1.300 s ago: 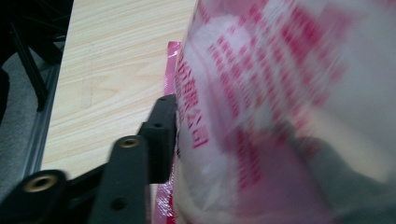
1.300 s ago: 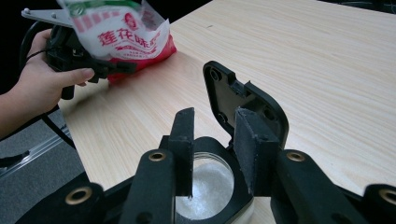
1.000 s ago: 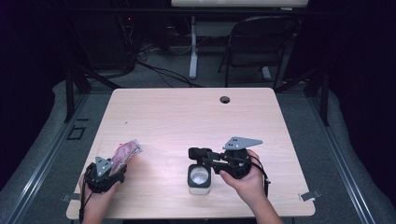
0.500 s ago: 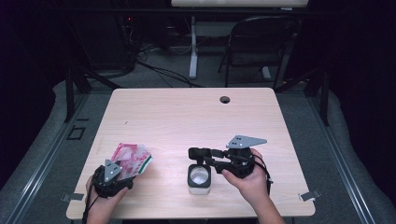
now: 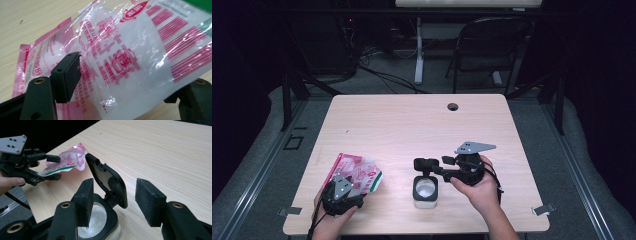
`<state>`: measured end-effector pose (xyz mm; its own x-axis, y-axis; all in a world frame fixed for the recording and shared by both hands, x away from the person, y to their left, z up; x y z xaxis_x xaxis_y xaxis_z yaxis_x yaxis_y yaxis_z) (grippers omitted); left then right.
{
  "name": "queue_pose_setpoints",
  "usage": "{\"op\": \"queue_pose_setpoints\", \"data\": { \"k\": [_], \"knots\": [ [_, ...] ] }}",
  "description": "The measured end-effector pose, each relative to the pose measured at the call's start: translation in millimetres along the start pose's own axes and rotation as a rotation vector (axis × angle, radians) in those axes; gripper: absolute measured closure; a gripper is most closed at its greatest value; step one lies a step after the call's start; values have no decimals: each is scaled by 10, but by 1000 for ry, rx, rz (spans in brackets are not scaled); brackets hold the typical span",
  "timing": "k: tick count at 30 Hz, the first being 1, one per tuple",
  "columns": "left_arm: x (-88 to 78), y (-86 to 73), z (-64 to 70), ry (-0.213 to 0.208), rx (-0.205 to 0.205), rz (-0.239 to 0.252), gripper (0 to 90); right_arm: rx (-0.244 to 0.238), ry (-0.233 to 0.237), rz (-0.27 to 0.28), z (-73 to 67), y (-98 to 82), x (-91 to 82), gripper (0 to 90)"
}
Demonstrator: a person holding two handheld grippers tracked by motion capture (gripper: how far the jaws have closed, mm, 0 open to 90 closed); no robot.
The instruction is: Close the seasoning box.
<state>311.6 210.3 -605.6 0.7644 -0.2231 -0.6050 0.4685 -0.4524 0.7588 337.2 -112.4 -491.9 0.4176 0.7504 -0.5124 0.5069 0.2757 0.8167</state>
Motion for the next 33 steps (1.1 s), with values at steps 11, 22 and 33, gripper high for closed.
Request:
{"op": "queue_pose_setpoints", "data": {
  "k": [11, 22, 33],
  "knots": [
    [-16, -23, 174, -28, 53, -10, 307, -7, 7, -32, 30, -2, 144, 513],
    [-32, 8, 294, -52, 72, -4, 309, -21, 10, -25, 15, 30, 131, 533],
    [-51, 69, 381, -80, 80, 16, 309, -68, 1, -28, -44, 64, 71, 644]
  ]
}}
Point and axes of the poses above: each handheld gripper's, and its own axes: x roughly forward along the jaws, y roughly out of its top, z roughly to its right, the point moved 6 cm from there along x, roughly forward along the jaws, and after that the axes turned 7 degrees about y, right-handed, at the moved point
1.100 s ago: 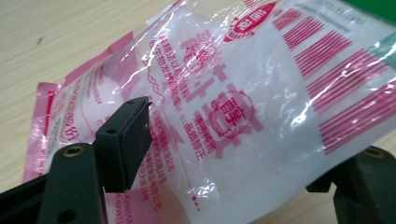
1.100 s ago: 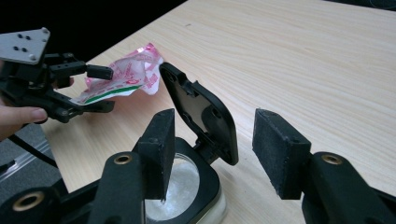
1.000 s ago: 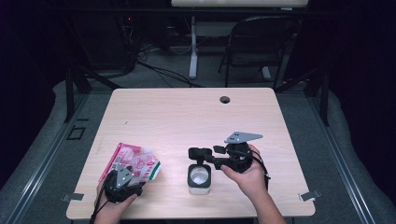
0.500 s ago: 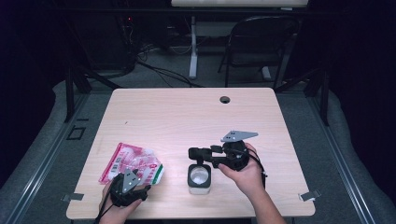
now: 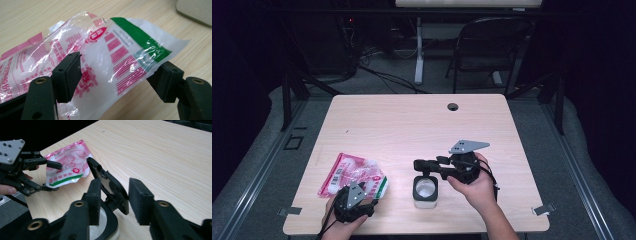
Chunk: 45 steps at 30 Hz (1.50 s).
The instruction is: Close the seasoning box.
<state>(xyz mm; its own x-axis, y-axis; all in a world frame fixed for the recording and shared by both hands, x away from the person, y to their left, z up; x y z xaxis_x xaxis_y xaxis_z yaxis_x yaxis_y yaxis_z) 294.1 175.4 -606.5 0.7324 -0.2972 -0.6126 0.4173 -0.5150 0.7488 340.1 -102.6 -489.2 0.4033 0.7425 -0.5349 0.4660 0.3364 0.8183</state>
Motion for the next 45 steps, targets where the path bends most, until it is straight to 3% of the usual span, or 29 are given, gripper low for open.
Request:
{"op": "queue_pose_setpoints", "data": {
  "k": [6, 25, 45],
  "knots": [
    [-6, 27, 42, -9, 3, 4, 309, -17, -6, -3, -4, -4, -16, 695],
    [17, 207, 259, -66, 44, 45, 309, -57, -3, -28, -130, -73, -52, 665],
    [47, 266, 242, -70, 38, 57, 309, -84, 0, -27, -217, -136, -37, 638]
  ]
}}
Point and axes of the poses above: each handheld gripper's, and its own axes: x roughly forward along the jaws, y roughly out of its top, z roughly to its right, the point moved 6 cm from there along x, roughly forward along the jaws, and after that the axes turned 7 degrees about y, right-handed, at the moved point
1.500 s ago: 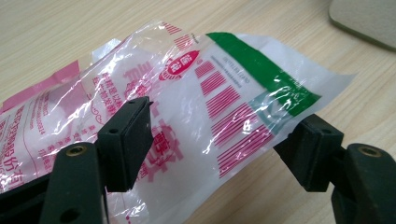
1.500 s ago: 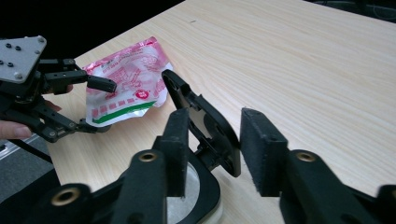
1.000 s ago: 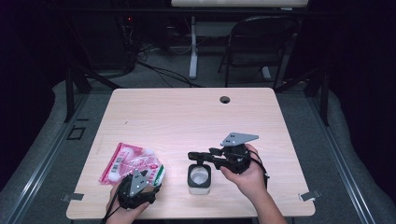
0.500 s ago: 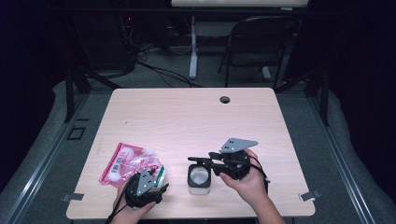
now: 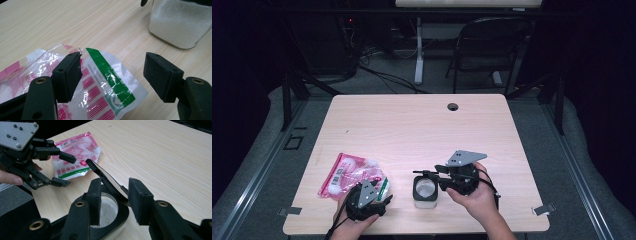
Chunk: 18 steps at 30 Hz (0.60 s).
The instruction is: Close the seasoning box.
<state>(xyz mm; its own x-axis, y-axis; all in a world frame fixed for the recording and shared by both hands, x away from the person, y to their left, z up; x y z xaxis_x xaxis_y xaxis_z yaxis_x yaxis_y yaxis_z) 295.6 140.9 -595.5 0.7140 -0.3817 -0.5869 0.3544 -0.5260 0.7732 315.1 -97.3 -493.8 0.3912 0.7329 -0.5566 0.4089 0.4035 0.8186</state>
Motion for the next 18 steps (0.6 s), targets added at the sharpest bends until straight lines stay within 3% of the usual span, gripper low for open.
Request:
{"op": "queue_pose_setpoints", "data": {
  "k": [11, 18],
  "knots": [
    [7, 62, -55, 1, -21, 19, 309, -14, 13, -31, -79, -75, 54, 606],
    [39, 113, -84, -4, -26, 32, 311, -48, -1, -48, -135, -144, 69, 587]
  ]
}}
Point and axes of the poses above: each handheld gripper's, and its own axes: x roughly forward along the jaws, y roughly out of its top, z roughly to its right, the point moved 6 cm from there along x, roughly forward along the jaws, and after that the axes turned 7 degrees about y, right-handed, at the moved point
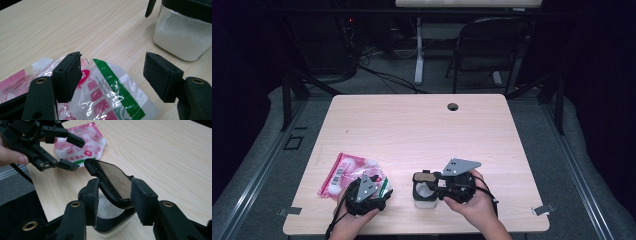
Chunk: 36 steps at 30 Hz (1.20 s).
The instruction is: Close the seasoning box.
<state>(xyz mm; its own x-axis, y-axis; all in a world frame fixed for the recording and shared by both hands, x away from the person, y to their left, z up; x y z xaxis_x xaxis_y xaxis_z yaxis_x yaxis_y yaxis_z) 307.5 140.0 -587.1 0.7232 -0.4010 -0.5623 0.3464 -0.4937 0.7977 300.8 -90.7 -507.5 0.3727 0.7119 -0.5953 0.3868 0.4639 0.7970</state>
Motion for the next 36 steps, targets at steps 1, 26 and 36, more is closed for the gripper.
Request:
{"op": "queue_pose_setpoints", "data": {
  "k": [1, 26, 36],
  "knots": [
    [4, 5, -4, -2, 1, -1, 310, -5, -1, -4, -5, -7, 1, 585],
    [-10, 38, -118, 14, -26, 13, 311, 2, 51, -45, -89, -89, 52, 508],
    [-44, 45, -217, 26, -56, 25, 311, 68, 21, -2, 83, -94, -70, 481]
  ]
}}
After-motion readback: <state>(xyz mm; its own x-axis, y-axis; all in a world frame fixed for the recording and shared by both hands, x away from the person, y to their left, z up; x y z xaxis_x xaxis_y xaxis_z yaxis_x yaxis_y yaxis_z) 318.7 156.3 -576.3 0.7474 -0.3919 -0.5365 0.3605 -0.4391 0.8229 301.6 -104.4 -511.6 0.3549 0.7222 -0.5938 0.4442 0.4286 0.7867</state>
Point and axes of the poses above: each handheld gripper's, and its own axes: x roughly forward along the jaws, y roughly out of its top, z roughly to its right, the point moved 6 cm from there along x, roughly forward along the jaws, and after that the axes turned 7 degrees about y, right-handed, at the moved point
